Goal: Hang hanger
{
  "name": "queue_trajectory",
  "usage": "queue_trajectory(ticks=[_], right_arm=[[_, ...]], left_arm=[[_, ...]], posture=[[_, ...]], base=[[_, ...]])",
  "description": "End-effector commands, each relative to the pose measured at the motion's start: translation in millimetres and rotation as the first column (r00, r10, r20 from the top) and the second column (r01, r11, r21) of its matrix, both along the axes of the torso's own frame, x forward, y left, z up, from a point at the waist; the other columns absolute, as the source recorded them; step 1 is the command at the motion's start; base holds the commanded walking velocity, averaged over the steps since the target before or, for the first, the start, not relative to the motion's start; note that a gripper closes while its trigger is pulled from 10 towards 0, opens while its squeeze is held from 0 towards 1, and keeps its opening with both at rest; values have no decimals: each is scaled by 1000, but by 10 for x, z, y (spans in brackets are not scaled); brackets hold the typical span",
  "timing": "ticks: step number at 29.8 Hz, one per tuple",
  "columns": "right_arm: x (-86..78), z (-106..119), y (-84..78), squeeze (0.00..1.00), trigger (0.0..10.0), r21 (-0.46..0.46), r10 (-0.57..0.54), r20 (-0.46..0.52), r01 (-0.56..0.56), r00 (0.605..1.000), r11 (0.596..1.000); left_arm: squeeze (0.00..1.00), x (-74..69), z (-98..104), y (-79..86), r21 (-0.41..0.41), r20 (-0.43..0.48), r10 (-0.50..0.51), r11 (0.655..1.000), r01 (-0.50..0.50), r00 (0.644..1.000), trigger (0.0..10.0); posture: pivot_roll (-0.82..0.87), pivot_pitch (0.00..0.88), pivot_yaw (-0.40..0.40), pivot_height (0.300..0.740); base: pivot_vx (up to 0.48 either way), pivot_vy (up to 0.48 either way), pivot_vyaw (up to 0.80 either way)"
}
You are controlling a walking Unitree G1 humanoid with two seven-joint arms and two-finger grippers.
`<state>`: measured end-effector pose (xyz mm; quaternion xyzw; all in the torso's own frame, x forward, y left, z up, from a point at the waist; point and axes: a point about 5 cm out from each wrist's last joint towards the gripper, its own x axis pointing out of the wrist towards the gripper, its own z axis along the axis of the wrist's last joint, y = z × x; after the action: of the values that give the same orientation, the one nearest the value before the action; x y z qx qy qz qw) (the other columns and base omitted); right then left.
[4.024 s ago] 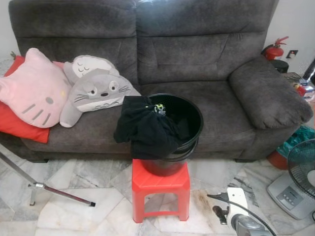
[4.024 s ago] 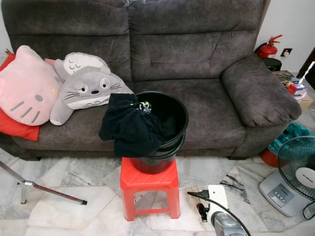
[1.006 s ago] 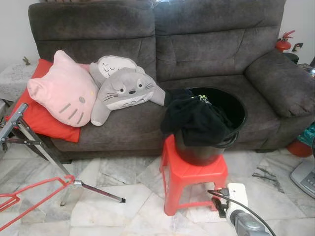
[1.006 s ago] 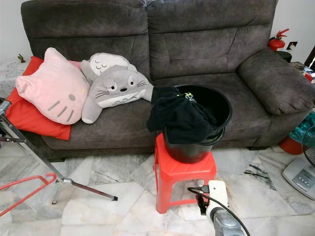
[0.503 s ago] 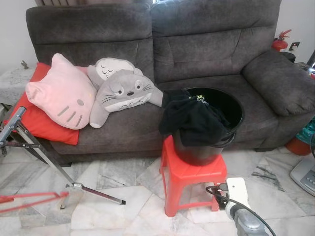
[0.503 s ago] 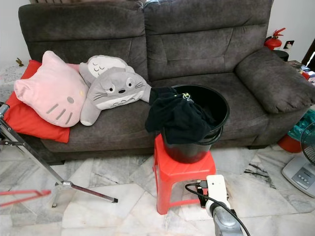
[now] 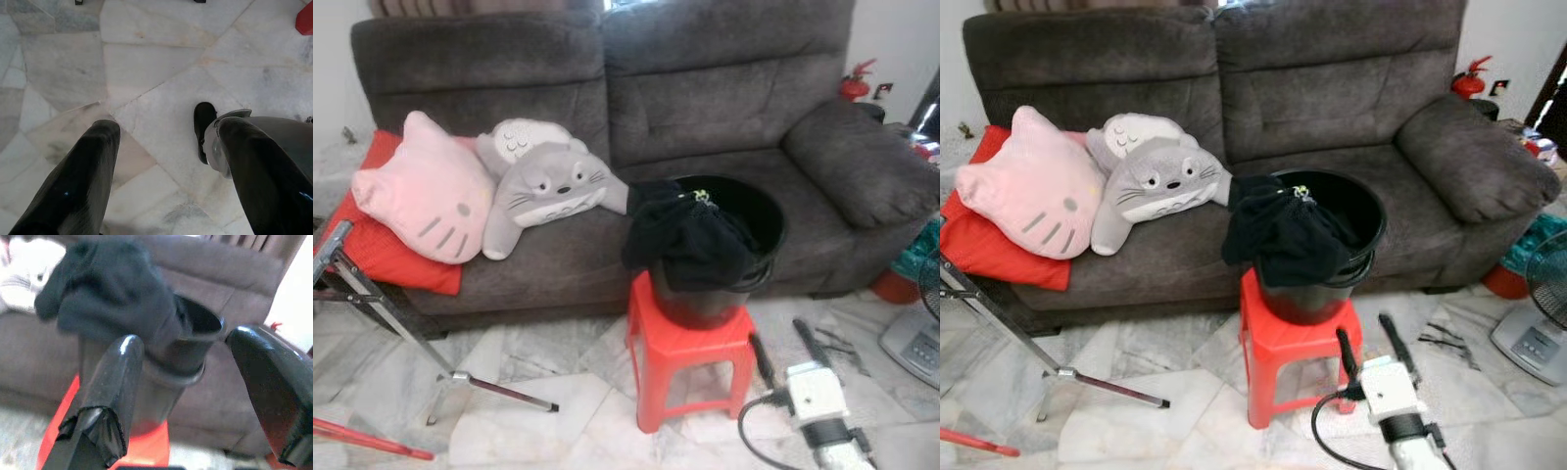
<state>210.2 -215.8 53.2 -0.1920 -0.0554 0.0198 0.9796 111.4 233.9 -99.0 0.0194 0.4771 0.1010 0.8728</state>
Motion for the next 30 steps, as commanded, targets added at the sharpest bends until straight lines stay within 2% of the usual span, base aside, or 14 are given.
queue_trajectory(ticks=[1, 3, 4, 5, 6, 8, 12, 13, 24, 30], right_arm=[[1, 73, 84, 0, 10000, 36, -7, -34, 8, 999, 999], [113, 89, 72, 0, 10000, 57, -15, -63, 19, 998, 998], [219, 106, 69, 0, 10000, 66, -19, -80, 24, 997, 998], [219, 106, 69, 0, 10000, 66, -19, -80, 24, 997, 998], [285, 125, 76, 0, 10000, 74, -15, -76, 21, 997, 997], [489, 241, 98, 0, 10000, 97, -4, -61, 10, 998, 995], [589, 344, 124, 0, 10000, 122, -1, -62, 9, 998, 992], [679, 452, 184, 0, 10000, 128, 22, -43, -17, 999, 992], [754, 535, 314, 0, 10000, 169, 31, -49, -23, 998, 985], [758, 541, 329, 0, 10000, 169, 33, -51, -24, 998, 985]], left_arm=[[0, -65, -15, 29, 16, -31, -13, 1000, 14, 999, 10000], [0, -67, -15, 30, 17, -32, -12, 1000, 13, 999, 10000], [0, -69, -15, 32, 17, -32, -11, 1000, 12, 999, 10000], [0, -69, -15, 32, 17, -32, -11, 1000, 12, 999, 10000], [0, -71, -16, 33, 18, -33, -11, 1000, 11, 999, 10000], [0, -78, -16, 37, 20, -34, -7, 1000, 8, 999, 10000], [0, -84, -17, 39, 21, -35, -5, 1000, 6, 999, 10000], [0, -93, -19, 40, 19, -36, -1, 1000, 2, 999, 10000], [0, -101, -21, 42, 6, -35, 5, 1000, -4, 999, 10000], [0, -102, -21, 42, 6, -36, 5, 1000, -5, 999, 10000]], posture=[[-175, 0, 78, 740], [-175, 0, 78, 740], [-178, 0, 79, 740], [-178, 0, 79, 740], [-178, 0, 79, 740], [-172, 0, 77, 740], [-172, 0, 76, 740], [-167, 0, 73, 740], [-156, 0, 71, 740], [-156, 0, 71, 740]], base=[[0, 0, 0], [0, 0, 0], [0, 0, 0], [0, 0, 0], [0, 0, 0], [0, 0, 0], [0, 0, 0], [0, 0, 0], [0, 0, 0], [0, 0, 0]])
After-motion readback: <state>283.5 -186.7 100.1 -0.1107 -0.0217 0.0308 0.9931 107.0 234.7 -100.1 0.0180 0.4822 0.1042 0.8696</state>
